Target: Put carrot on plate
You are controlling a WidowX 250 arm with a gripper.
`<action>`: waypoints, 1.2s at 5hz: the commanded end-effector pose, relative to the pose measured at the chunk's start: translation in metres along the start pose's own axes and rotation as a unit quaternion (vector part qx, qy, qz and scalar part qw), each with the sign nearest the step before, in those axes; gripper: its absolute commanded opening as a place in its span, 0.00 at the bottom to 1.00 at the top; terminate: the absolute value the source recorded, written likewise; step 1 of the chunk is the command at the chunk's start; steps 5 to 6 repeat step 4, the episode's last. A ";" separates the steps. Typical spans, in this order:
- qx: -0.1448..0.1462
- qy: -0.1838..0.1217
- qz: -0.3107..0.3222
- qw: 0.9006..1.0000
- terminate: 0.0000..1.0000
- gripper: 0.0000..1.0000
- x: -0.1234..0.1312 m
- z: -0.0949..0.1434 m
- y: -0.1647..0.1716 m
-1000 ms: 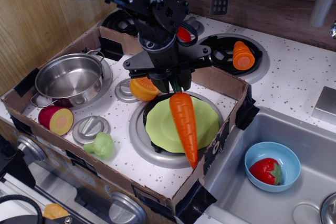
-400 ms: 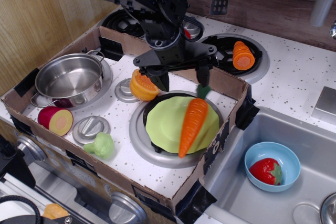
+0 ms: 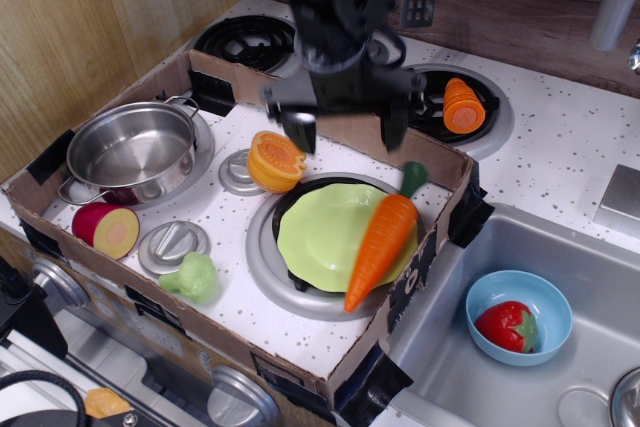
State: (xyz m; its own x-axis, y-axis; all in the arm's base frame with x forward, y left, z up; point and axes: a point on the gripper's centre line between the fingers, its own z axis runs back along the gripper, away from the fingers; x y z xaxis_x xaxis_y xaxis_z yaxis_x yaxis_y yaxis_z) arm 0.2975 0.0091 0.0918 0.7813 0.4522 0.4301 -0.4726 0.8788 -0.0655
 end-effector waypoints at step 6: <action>0.052 -0.049 0.053 0.996 1.00 1.00 0.049 0.116 -0.006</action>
